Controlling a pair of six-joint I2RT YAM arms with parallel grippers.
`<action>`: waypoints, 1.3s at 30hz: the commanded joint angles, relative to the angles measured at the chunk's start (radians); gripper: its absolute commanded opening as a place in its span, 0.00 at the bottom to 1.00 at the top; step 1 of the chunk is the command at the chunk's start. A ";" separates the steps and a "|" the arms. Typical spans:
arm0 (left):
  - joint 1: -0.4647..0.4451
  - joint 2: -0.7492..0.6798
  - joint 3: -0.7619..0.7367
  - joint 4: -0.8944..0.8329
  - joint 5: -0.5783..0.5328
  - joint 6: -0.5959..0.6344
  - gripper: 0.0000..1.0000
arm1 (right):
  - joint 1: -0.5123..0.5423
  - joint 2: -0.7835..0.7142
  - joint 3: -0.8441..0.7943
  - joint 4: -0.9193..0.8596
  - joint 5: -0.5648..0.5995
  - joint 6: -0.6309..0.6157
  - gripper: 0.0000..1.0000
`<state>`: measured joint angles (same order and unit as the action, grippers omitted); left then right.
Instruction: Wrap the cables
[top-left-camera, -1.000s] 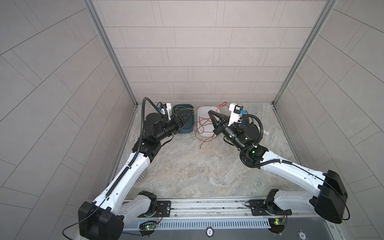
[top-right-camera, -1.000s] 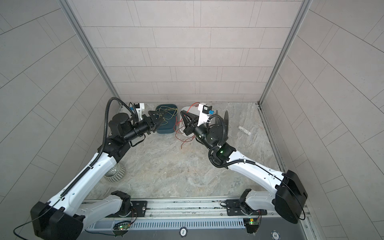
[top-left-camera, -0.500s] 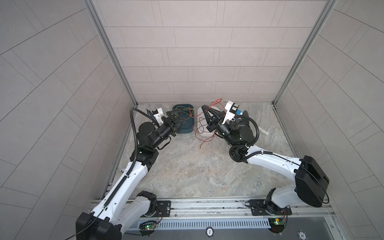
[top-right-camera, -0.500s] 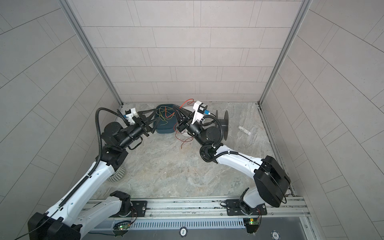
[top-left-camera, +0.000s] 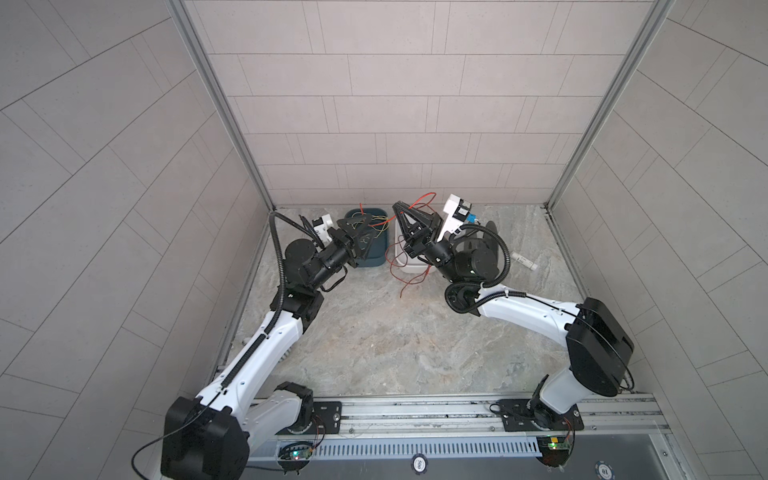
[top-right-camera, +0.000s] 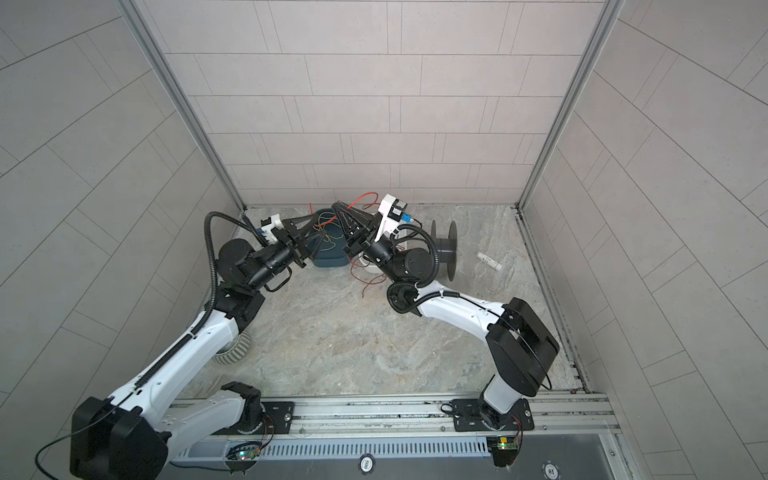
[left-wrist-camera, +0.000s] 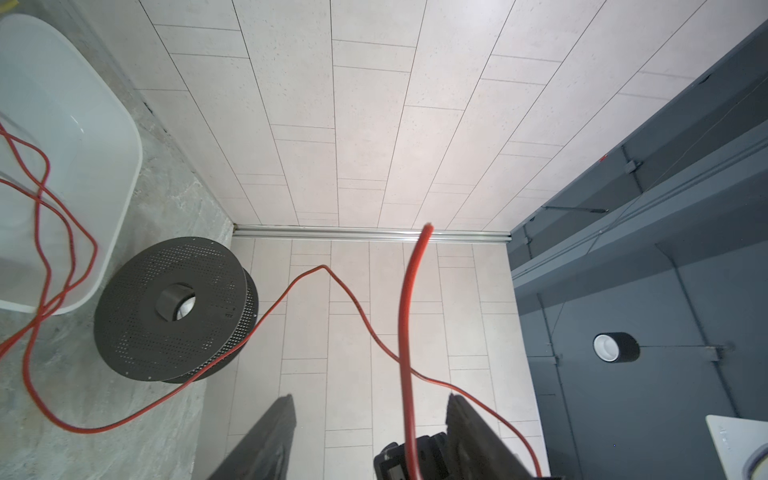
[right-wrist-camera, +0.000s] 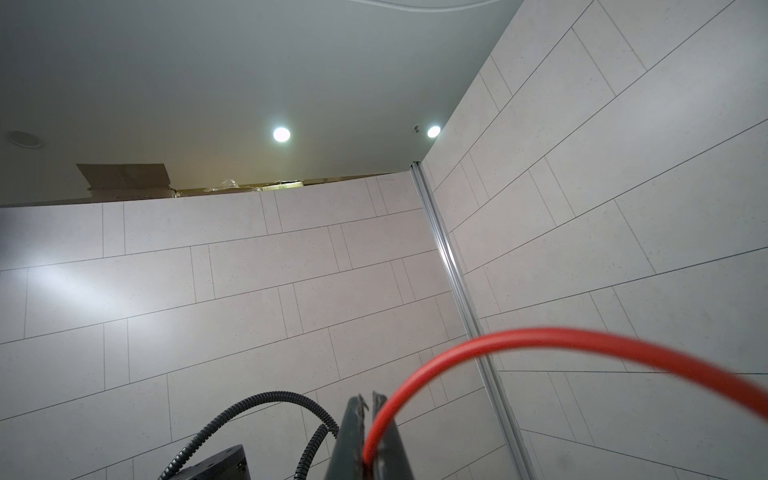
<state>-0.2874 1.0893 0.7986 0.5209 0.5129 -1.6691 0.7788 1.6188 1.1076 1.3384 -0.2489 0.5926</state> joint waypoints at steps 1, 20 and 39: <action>0.002 0.025 0.042 0.106 0.003 -0.037 0.57 | 0.013 0.036 0.019 0.062 -0.043 0.045 0.00; 0.091 -0.028 0.190 -0.222 0.126 0.281 0.00 | 0.019 -0.270 -0.146 -0.638 -0.052 -0.141 0.99; 0.210 -0.056 0.297 -0.577 0.347 0.672 0.00 | -0.100 -0.536 -0.341 -1.293 0.115 0.086 0.89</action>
<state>-0.0914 1.0618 1.0588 0.0589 0.8246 -1.1423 0.7044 1.0580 0.7887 0.0772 -0.1509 0.5659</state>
